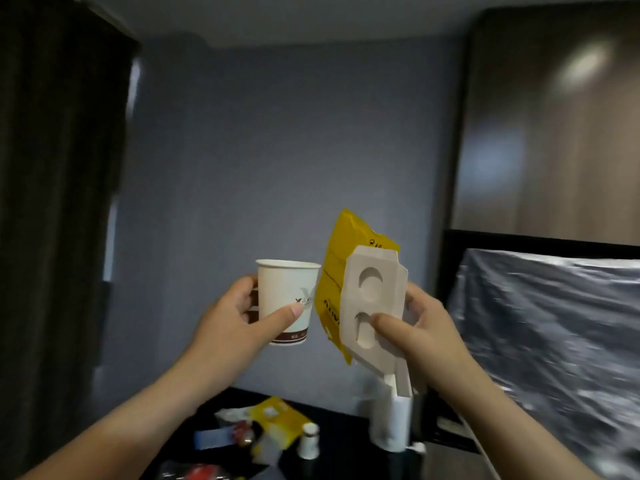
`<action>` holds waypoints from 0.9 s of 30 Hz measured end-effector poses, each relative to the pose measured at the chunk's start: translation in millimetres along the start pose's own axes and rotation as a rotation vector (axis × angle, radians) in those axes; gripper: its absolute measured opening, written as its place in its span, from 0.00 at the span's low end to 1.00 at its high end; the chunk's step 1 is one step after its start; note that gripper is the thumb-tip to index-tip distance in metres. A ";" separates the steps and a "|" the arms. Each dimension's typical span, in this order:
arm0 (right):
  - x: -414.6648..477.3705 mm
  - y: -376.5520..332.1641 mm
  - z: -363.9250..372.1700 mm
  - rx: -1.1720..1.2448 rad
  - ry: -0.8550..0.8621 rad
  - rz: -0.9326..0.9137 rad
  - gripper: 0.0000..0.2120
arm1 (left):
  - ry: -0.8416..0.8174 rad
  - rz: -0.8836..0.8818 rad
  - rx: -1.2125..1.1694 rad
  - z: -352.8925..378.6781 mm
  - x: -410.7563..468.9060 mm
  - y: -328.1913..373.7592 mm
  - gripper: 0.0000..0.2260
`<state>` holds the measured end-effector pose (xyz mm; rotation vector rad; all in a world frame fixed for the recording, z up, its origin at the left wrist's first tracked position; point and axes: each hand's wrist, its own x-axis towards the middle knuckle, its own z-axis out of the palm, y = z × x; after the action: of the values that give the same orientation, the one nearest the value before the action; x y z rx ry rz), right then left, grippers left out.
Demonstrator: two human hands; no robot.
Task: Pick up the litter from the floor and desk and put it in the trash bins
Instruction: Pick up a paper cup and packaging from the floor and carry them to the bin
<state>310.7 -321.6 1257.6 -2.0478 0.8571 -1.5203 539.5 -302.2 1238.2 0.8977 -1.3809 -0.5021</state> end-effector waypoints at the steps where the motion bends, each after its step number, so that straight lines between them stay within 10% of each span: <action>1: -8.8 -0.2 -24.9 -0.030 0.023 0.007 0.20 | -0.038 0.007 -0.029 25.2 2.1 2.6 0.21; 27: -266.2 -51.4 -526.9 -0.787 0.786 0.238 0.15 | -0.941 0.167 -0.719 629.8 -101.0 141.9 0.26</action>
<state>-235.3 -91.7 1266.3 -1.6209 2.1924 -2.0737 -113.7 -296.0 1254.0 -0.0989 -1.8738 -1.2840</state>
